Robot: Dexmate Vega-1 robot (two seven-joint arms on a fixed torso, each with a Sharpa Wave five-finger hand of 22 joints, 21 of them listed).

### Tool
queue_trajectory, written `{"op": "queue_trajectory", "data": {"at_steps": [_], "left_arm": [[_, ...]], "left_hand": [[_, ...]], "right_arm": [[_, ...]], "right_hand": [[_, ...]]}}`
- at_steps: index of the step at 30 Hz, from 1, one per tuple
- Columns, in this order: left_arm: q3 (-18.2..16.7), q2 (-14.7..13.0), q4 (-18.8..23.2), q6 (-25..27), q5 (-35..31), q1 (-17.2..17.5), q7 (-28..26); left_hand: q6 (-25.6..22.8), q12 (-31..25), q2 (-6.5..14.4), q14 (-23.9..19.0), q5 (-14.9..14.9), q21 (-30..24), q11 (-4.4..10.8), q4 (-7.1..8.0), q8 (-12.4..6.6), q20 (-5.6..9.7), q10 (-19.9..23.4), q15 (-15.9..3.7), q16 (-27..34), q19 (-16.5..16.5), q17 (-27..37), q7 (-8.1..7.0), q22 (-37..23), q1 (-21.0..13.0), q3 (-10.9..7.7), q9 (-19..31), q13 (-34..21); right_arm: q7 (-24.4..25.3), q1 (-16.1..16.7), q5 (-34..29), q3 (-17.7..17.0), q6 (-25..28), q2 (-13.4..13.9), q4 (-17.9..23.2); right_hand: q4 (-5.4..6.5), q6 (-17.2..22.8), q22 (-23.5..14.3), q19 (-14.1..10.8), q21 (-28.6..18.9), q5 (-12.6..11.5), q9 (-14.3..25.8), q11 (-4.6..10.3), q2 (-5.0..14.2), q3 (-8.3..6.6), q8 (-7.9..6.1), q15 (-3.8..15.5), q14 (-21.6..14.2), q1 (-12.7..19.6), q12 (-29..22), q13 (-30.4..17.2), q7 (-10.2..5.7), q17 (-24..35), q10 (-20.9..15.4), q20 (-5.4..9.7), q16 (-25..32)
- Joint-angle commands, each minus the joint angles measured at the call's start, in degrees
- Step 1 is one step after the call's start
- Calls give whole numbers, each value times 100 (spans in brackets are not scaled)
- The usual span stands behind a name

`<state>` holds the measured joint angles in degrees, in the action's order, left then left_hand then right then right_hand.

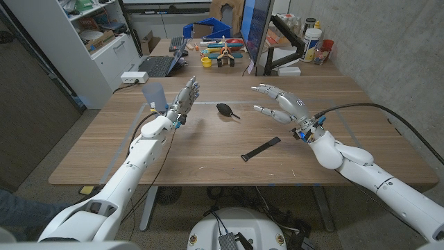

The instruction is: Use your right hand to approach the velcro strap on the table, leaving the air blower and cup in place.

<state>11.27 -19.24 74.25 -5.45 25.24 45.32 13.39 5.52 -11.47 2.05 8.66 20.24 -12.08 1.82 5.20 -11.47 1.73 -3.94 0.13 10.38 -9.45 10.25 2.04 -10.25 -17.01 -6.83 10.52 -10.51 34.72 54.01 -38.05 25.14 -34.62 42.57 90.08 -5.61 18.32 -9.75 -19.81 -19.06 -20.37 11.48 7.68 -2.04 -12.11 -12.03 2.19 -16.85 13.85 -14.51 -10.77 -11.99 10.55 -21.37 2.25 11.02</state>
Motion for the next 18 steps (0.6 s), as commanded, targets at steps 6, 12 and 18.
{"op": "queue_trajectory", "data": {"at_steps": [6,12,18], "left_arm": [[-12,-15,33,11,-4,2,-10],[-1,-15,16,18,-9,-7,5],[2,-17,11,19,-9,-11,18]], "left_hand": [[-27,-33,28,64,35,18,-12,-3,-1,5,-30,-17,31,-172,30,6,-24,-45,13,16,-35],[-25,-34,29,67,35,20,-4,-4,1,4,-28,-19,31,-174,30,9,-24,-48,16,15,-35],[-26,-35,31,62,35,20,-22,-5,2,4,-24,-17,33,-174,30,7,-24,-51,20,15,-35]], "right_arm": [[197,-46,-277,279,445,222,129],[227,-43,-343,357,607,286,193],[219,-46,-436,434,747,364,274]], "right_hand": [[-18,31,-15,-44,34,-58,13,35,-14,-11,14,607,23,53,7,-34,-6,8,-39,174,-21],[-18,31,-17,-37,56,-74,13,37,-8,-12,15,619,31,54,11,-35,-18,9,-39,172,-23],[-20,32,-18,-35,73,-88,13,37,-3,-13,15,616,33,58,12,-35,-18,9,-42,173,-23]]}}
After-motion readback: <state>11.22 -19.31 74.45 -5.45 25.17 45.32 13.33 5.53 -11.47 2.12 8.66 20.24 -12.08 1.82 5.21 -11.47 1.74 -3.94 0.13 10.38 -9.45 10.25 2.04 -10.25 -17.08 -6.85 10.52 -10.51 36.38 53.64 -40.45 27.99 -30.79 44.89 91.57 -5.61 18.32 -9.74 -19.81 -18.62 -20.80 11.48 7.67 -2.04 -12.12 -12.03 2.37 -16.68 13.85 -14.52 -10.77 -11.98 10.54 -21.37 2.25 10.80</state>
